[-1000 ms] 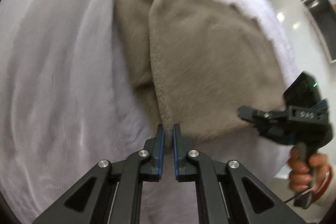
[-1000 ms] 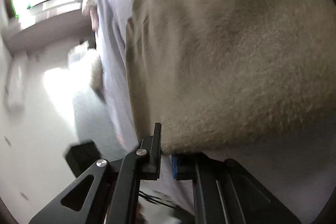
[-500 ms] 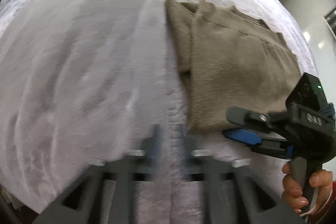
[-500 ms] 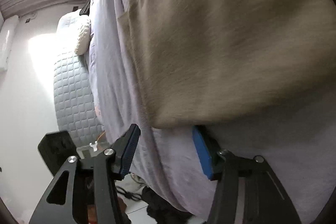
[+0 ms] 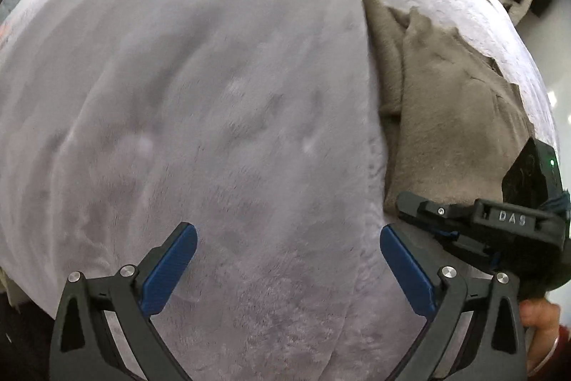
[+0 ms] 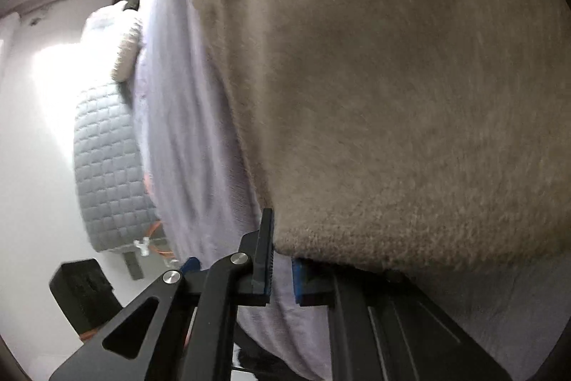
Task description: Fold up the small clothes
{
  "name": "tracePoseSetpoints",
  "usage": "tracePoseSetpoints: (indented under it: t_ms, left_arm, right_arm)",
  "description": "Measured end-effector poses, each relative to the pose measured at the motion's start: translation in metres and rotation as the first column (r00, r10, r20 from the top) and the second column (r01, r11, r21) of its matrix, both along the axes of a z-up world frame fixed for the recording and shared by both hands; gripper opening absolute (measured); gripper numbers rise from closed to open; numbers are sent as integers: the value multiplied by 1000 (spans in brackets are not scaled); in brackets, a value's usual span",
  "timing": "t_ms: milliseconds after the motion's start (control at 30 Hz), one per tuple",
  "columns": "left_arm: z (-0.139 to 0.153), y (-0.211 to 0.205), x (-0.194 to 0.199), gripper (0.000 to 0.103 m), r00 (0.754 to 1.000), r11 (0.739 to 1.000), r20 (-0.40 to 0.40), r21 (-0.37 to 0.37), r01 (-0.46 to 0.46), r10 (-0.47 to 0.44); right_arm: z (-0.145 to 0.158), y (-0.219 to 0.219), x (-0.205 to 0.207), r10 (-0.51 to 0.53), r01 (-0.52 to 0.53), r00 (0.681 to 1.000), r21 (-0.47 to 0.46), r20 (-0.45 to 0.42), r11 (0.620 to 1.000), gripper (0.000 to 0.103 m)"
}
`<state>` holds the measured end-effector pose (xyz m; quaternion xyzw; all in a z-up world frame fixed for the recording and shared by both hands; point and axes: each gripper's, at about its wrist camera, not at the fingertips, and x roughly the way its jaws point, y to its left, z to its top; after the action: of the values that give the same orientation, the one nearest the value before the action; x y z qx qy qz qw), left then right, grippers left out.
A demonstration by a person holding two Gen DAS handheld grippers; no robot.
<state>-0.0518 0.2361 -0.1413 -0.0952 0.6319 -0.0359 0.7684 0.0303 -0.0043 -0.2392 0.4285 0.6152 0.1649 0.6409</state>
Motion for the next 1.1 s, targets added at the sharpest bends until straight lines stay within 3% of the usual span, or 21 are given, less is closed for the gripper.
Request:
tracePoseSetpoints:
  t_ms: [200,400,500,567,767,900,967,1100]
  left_arm:
    - [14,-4,-10,103,999,998,-5,-56,39,-39]
    - [31,-25,-16,103,996,990,-11,-104,91,-93]
    - [39,-37,-19,103,992,985,-4,-120,122,-123]
    - [43,-44,-22,103,990,981,-3,-137,137,-139]
    - [51,-64,-24,103,987,976,1,-149,162,-163]
    - [57,-70,-26,103,990,979,1,-151,139,-140]
    - [62,-72,-28,103,993,984,14,-132,121,-120]
    - [68,-78,-29,103,998,995,15,-73,68,-67]
  right_arm:
    - [16,28,-16,158,-157,987,-99,-1,983,9]
    - [48,17,-37,162,-158,987,-174,8,972,12]
    - [65,-6,-53,137,-130,990,-228,18,965,24]
    - [75,-36,-68,107,-99,994,-258,21,961,49]
    - [98,-108,-102,-51,58,998,-315,31,947,53]
    - [99,-164,-112,-218,210,976,-330,14,920,53]
    - [94,-202,-115,-324,311,946,-319,13,895,53]
    - [78,-273,-111,-519,500,855,-287,11,817,53]
